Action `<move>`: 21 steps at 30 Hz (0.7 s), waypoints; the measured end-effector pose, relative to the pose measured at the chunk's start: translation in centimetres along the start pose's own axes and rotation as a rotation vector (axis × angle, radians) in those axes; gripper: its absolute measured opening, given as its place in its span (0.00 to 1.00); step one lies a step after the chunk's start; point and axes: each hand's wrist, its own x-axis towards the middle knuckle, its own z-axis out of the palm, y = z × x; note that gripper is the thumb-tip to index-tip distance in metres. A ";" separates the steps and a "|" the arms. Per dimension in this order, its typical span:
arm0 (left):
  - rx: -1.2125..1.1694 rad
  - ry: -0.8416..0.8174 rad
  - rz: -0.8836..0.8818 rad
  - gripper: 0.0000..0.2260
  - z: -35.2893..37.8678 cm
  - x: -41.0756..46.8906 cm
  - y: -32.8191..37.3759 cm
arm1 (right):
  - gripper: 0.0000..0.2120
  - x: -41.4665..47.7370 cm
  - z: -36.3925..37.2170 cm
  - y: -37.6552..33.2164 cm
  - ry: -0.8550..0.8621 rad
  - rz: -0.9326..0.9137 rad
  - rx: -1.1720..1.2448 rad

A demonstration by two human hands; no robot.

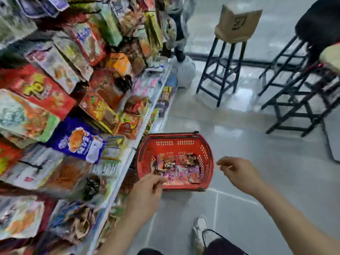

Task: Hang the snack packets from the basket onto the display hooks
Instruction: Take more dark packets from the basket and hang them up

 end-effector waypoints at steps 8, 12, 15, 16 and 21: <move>-0.004 -0.177 -0.127 0.12 7.3 11.2 -3.7 | 0.09 12.7 5.5 4.1 -0.266 0.105 0.136; 0.000 -0.238 -0.234 0.11 14.4 18.5 -11.1 | 0.13 20.8 14.7 7.8 -0.356 0.217 0.298; 0.042 -0.279 -0.314 0.11 21.5 23.9 -18.4 | 0.13 27.3 22.9 11.7 -0.347 0.374 0.473; 0.058 -0.302 -0.333 0.12 23.8 25.4 -20.8 | 0.13 29.3 25.5 13.1 -0.353 0.443 0.514; 0.115 -0.411 -0.419 0.16 33.4 31.3 -31.8 | 0.21 37.3 37.0 20.5 -0.381 0.681 0.607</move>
